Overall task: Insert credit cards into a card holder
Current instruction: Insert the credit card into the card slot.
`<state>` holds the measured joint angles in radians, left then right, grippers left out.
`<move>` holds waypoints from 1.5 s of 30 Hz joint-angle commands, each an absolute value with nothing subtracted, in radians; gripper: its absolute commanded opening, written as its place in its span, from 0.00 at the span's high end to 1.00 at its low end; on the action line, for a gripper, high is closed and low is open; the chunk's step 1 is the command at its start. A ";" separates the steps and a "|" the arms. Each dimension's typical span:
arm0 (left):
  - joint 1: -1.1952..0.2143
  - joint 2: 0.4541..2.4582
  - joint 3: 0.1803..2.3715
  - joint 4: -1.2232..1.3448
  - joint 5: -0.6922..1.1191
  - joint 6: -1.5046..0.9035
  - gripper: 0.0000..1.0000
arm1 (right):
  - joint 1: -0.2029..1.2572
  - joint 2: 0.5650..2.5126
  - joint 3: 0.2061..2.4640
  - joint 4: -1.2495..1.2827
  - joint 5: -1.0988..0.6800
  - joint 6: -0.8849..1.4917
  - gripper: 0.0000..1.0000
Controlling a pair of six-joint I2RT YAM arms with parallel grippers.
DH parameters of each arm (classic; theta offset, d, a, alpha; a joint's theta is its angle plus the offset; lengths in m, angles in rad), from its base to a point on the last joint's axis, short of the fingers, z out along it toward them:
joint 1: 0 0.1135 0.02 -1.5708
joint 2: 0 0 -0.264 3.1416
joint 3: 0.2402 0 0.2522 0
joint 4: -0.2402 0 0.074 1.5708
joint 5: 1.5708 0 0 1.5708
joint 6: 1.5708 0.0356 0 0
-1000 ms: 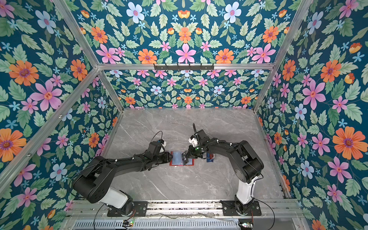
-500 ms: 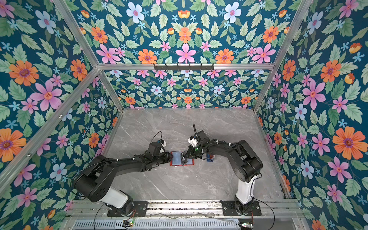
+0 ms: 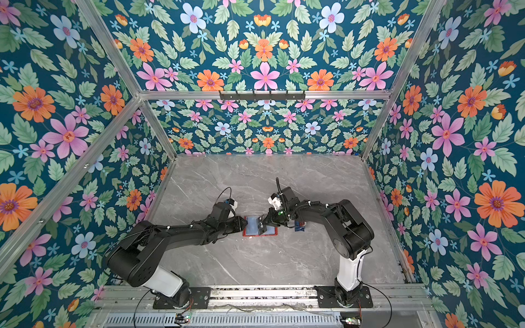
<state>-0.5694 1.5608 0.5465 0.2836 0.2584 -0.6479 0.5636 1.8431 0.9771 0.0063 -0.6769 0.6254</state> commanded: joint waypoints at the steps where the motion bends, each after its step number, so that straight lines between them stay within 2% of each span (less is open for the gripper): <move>1: -0.570 1.572 0.540 0.163 0.247 -0.641 0.73 | 0.562 1.843 0.972 0.049 -0.658 0.642 1.00; 25: -0.581 1.587 0.534 0.173 0.244 -0.653 0.74 | 0.557 1.872 0.934 0.146 -0.666 0.702 1.00; 29: -0.584 1.586 0.531 0.178 0.235 -0.667 0.76 | 0.557 1.864 0.907 0.183 -0.661 0.734 1.00; 33: -0.589 1.588 0.528 0.179 0.230 -0.679 0.78 | 0.559 1.856 0.892 0.198 -0.635 0.749 0.94; 45: -0.612 1.585 0.514 0.181 0.219 -0.708 0.81 | 0.566 1.846 0.864 0.206 -0.575 0.769 0.96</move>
<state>-0.6075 1.5772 0.5259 0.3408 0.2100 -0.6998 0.5636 1.8412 0.8700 0.2131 -0.6220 0.7536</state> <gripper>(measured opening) 0.187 0.051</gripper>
